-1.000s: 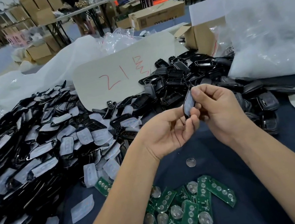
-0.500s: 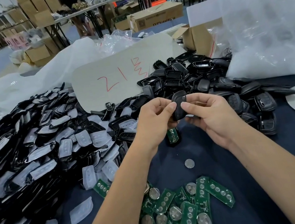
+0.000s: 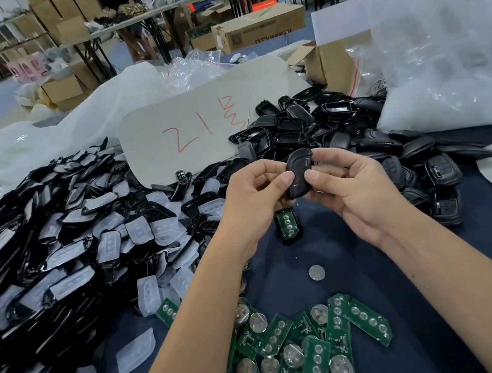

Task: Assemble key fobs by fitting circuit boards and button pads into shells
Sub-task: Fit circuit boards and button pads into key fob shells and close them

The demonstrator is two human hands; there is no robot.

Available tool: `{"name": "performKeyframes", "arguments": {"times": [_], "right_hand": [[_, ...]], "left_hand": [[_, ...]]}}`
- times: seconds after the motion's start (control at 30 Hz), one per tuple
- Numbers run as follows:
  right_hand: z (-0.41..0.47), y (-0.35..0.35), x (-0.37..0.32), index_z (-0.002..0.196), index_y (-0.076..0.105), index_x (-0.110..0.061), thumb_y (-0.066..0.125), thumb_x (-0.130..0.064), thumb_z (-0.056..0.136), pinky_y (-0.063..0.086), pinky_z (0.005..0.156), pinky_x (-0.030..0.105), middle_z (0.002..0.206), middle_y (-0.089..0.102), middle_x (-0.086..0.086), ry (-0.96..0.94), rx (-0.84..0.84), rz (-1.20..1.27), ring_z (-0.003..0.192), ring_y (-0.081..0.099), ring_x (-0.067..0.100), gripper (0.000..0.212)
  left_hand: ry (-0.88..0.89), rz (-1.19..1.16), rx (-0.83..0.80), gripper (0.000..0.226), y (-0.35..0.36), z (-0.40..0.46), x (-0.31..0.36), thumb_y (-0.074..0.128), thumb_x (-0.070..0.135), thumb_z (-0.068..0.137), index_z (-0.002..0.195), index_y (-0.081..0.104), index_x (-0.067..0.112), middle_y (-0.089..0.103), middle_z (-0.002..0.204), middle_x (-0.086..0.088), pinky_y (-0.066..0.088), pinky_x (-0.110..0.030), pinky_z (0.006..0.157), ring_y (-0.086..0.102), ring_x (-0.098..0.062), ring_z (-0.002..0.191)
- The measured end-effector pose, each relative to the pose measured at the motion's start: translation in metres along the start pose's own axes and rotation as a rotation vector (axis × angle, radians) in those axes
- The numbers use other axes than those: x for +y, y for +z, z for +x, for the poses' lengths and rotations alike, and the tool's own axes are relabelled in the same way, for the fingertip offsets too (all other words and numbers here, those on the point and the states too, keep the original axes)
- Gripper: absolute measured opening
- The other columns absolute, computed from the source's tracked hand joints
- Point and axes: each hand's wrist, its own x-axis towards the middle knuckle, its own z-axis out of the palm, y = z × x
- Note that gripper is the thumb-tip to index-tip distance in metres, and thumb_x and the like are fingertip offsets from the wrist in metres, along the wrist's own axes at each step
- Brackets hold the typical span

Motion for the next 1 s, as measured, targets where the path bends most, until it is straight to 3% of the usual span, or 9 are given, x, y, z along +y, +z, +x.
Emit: {"name": "performKeyframes", "arguments": {"times": [0.1, 0.27, 0.4, 0.53, 0.63, 0.7, 0.83, 1.0], "right_hand": [[0.000, 0.000, 0.001, 0.098, 0.072, -0.010, 0.074, -0.004, 0.071, 0.060, 0.063, 0.024, 0.077, 0.077, 0.003, -0.007, 0.010, 0.041, 0.071, 0.075, 0.014, 0.027], [0.001, -0.003, 0.000, 0.097, 0.076, -0.010, 0.071, -0.002, 0.074, 0.059, 0.062, 0.022, 0.074, 0.076, 0.001, -0.006, -0.025, 0.087, 0.067, 0.073, 0.012, 0.025], [0.002, -0.004, -0.002, 0.113, 0.071, -0.008, 0.073, -0.003, 0.074, 0.058, 0.061, 0.021, 0.073, 0.073, 0.001, 0.017, -0.020, 0.084, 0.062, 0.068, 0.011, 0.040], [0.002, -0.006, -0.004, 0.122, 0.070, -0.011, 0.074, -0.004, 0.076, 0.059, 0.063, 0.021, 0.074, 0.071, 0.001, 0.008, -0.044, 0.091, 0.065, 0.067, 0.011, 0.047], [0.002, -0.002, 0.000, 0.117, 0.071, -0.010, 0.075, -0.005, 0.075, 0.060, 0.066, 0.024, 0.081, 0.075, 0.005, -0.006, -0.002, 0.087, 0.072, 0.072, 0.014, 0.043], [0.001, 0.003, 0.002, 0.110, 0.072, -0.009, 0.076, -0.010, 0.075, 0.061, 0.069, 0.026, 0.085, 0.078, 0.007, -0.023, 0.045, 0.034, 0.078, 0.075, 0.017, 0.035], [-0.001, 0.012, 0.009, 0.099, 0.077, -0.014, 0.083, -0.022, 0.072, 0.063, 0.077, 0.032, 0.089, 0.080, 0.008, -0.041, 0.119, -0.066, 0.083, 0.076, 0.019, 0.029], [-0.003, 0.014, 0.016, 0.109, 0.073, -0.002, 0.082, -0.017, 0.071, 0.063, 0.090, 0.038, 0.098, 0.080, 0.014, -0.011, 0.160, 0.005, 0.090, 0.077, 0.022, 0.042]], "left_hand": [[-0.071, -0.077, 0.005, 0.008, 0.003, 0.000, -0.001, 0.063, 0.006, 0.101, 0.099, 0.070, 0.007, 0.072, 0.086, -0.007, 0.059, -0.026, 0.070, 0.069, -0.014, 0.077], [-0.149, -0.108, -0.070, 0.017, 0.004, -0.002, 0.003, 0.056, 0.014, 0.106, 0.100, 0.067, 0.002, 0.073, 0.089, -0.017, 0.059, -0.030, 0.072, 0.069, -0.018, 0.073], [-0.149, -0.060, -0.090, 0.021, 0.004, -0.003, 0.007, 0.053, 0.015, 0.107, 0.096, 0.065, 0.002, 0.067, 0.080, -0.011, 0.056, -0.029, 0.067, 0.063, -0.015, 0.066], [-0.158, -0.129, -0.134, 0.020, 0.003, -0.002, 0.010, 0.052, 0.014, 0.107, 0.093, 0.062, 0.004, 0.062, 0.076, -0.008, 0.052, -0.029, 0.065, 0.057, -0.015, 0.064], [-0.143, -0.142, -0.109, 0.021, 0.002, 0.000, 0.010, 0.052, 0.012, 0.107, 0.089, 0.061, 0.007, 0.061, 0.075, -0.007, 0.052, -0.029, 0.065, 0.055, -0.014, 0.062], [-0.049, 0.014, -0.020, 0.020, -0.001, 0.002, 0.008, 0.054, 0.010, 0.106, 0.087, 0.058, 0.008, 0.060, 0.075, -0.004, 0.051, -0.031, 0.068, 0.054, -0.014, 0.065], [0.321, 0.653, 0.054, 0.018, -0.006, 0.002, 0.009, 0.063, 0.009, 0.098, 0.084, 0.052, 0.010, 0.052, 0.071, 0.005, 0.042, -0.033, 0.066, 0.047, -0.015, 0.068], [0.523, 0.971, -0.008, 0.023, 0.004, -0.003, 0.011, 0.062, 0.006, 0.093, 0.084, 0.044, 0.016, 0.047, 0.080, 0.006, 0.042, -0.042, 0.068, 0.043, -0.019, 0.076]]}}
